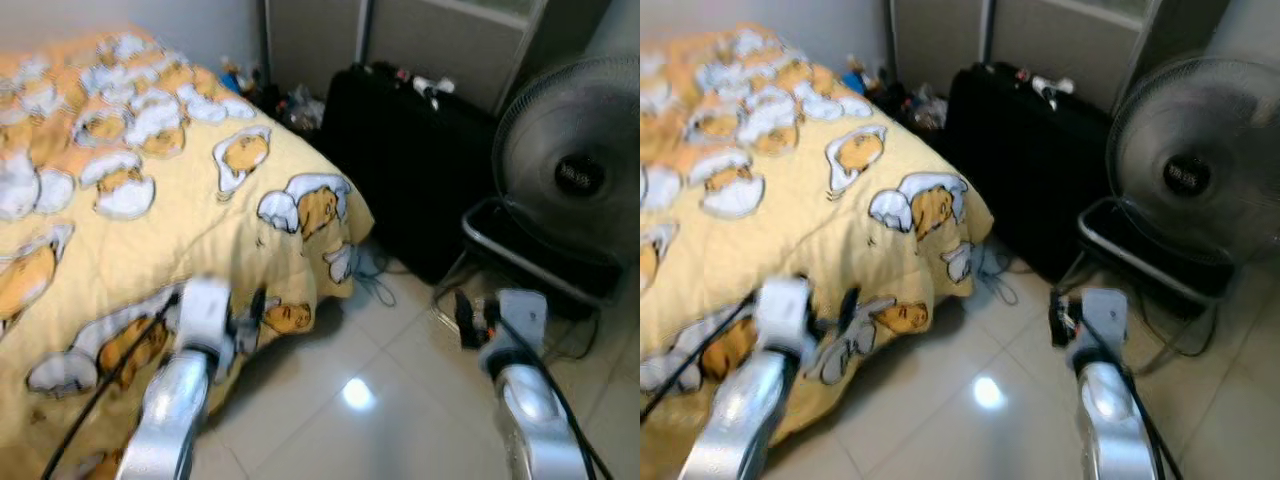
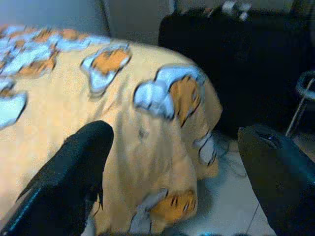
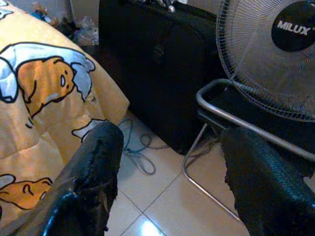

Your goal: Clean up the room

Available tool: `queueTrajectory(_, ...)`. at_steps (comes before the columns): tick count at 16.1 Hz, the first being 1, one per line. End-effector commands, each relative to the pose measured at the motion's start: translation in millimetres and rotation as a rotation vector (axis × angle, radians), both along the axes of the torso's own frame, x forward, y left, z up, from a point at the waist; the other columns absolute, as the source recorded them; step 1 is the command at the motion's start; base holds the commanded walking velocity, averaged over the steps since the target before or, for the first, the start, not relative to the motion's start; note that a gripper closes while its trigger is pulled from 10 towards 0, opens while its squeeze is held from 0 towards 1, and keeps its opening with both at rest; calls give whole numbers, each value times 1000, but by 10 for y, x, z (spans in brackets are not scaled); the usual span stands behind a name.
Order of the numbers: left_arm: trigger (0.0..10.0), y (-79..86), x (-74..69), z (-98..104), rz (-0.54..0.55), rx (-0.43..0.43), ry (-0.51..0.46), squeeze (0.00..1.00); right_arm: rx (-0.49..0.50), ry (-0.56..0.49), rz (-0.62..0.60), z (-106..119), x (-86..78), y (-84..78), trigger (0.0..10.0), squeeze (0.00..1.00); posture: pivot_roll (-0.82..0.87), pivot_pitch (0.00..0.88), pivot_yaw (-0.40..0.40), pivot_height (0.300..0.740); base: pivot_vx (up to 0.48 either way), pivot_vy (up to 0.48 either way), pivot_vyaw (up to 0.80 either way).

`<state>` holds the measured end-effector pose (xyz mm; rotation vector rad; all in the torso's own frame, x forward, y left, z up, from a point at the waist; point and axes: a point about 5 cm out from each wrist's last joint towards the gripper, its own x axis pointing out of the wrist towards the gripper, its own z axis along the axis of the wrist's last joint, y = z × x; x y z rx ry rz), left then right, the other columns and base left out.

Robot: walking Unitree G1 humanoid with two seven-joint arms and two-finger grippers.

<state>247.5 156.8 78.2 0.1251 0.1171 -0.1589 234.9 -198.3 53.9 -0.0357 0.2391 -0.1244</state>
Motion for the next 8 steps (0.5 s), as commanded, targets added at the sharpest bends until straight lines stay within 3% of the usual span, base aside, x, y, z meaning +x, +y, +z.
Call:
queueTrajectory(1, 10000, 2, -30, -66, -7, 4, 23, 325, -9, -2, -2, -3, 5, 3, 10000, 0, -37, 0, 24, 740, 428, 0, 0)
queueTrajectory(8, 10000, 44, -94, -131, 6, 1, 14, 318, 6, 18, 16, -51, -8, 48, 10000, 0, -14, 0, 6, 740, 430, 0, 0)
